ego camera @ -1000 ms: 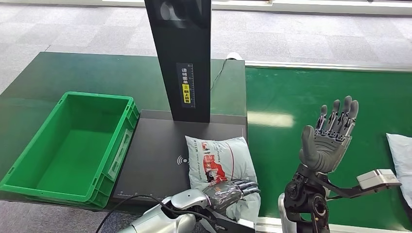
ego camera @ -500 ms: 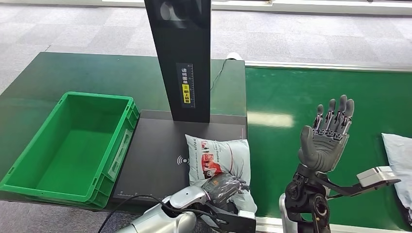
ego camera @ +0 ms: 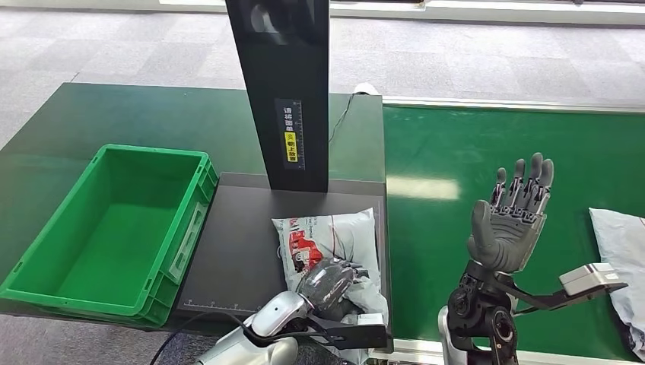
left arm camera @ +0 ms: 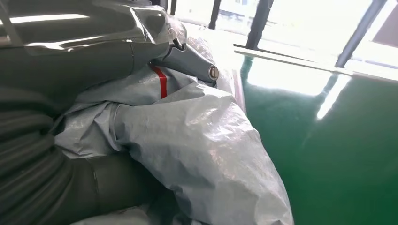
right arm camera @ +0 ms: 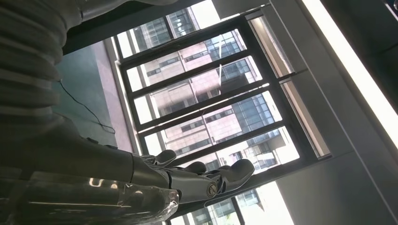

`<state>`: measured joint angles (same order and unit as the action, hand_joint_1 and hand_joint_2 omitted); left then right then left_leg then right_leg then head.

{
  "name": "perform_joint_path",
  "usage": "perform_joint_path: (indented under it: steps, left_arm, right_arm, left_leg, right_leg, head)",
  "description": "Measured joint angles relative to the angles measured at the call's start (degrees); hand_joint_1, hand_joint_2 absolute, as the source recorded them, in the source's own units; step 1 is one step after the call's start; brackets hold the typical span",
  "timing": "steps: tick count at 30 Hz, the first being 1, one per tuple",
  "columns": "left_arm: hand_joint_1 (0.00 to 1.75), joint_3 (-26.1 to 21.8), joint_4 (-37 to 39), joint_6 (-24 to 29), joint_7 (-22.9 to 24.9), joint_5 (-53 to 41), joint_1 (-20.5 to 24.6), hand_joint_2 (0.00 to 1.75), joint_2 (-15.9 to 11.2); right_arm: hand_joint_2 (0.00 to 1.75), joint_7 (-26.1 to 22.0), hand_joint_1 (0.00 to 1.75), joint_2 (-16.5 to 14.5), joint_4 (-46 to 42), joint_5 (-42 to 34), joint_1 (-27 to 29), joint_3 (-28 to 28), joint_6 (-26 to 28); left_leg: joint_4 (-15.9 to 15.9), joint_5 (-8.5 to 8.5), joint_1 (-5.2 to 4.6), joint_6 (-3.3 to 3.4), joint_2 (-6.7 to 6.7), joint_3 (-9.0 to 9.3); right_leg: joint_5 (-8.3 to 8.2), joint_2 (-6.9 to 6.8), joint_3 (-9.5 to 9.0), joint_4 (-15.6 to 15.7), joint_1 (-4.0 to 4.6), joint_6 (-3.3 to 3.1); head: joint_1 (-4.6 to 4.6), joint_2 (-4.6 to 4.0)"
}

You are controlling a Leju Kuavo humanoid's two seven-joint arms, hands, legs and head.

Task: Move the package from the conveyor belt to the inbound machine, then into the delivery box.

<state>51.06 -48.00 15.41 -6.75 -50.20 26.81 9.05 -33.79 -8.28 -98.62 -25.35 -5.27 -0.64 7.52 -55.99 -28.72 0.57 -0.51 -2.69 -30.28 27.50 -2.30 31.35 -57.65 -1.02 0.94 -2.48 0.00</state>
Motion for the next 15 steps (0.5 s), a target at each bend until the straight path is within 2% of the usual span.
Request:
perform_joint_path:
  steps: [5,11,15]
  left_arm:
    - [1.75,-9.0,-8.8,7.3,-5.6,9.3,-4.4,1.75,-2.1]
    - [1.75,-20.1,-28.9,12.6,-17.7,27.1,-11.5,1.75,-4.7]
    - [1.75,-25.6,-41.7,14.2,-25.4,36.4,-16.9,1.75,-6.1]
  right_arm:
    - [1.75,-0.1,0.0,0.0,-0.1,-0.2,1.3,-0.1,0.0]
    - [1.75,-1.5,0.0,0.1,-0.2,-1.5,3.5,-0.1,0.4]
    - [1.75,-2.1,0.0,0.1,-0.2,-1.8,4.9,-0.1,0.4]
  left_leg:
    - [0.0,0.03,0.01,-0.02,0.02,-0.09]
    - [0.0,0.02,0.01,-0.02,-0.01,-0.44]
    - [0.0,0.01,0.0,-0.02,-0.01,-0.61]
  right_leg:
    - [-0.02,0.01,0.18,0.0,0.02,-0.03]
    - [-0.01,0.02,0.52,0.0,0.04,-0.02]
    - [0.01,0.02,0.69,0.0,0.04,-0.02]
  head:
    - [-0.02,0.0]
    - [-0.01,0.0]
    - [-0.01,0.0]
